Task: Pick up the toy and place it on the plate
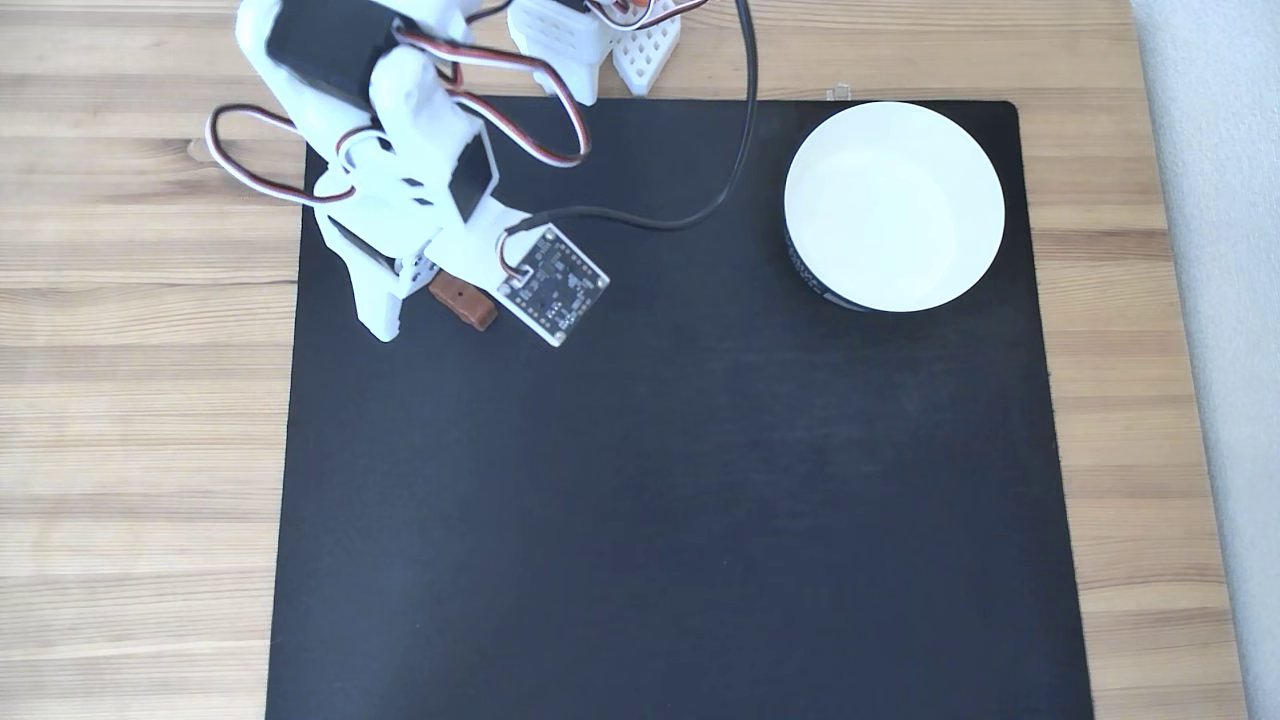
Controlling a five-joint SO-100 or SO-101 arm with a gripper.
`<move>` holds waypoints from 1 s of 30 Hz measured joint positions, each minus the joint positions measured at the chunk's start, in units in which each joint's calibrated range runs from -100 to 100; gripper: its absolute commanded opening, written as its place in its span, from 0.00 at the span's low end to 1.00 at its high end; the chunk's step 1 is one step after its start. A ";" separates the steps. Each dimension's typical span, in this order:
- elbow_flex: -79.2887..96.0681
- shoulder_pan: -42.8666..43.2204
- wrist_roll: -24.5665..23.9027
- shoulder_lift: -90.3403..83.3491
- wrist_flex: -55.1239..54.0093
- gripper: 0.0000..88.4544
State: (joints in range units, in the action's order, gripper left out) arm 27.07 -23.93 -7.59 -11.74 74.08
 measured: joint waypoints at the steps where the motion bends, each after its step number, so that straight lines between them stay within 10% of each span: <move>1: 0.00 0.00 0.00 0.00 0.00 0.36; 30: 0.76 1.91 3.14 0.00 0.00 0.36</move>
State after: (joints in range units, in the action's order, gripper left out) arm 27.82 -22.01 -4.45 -11.74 74.08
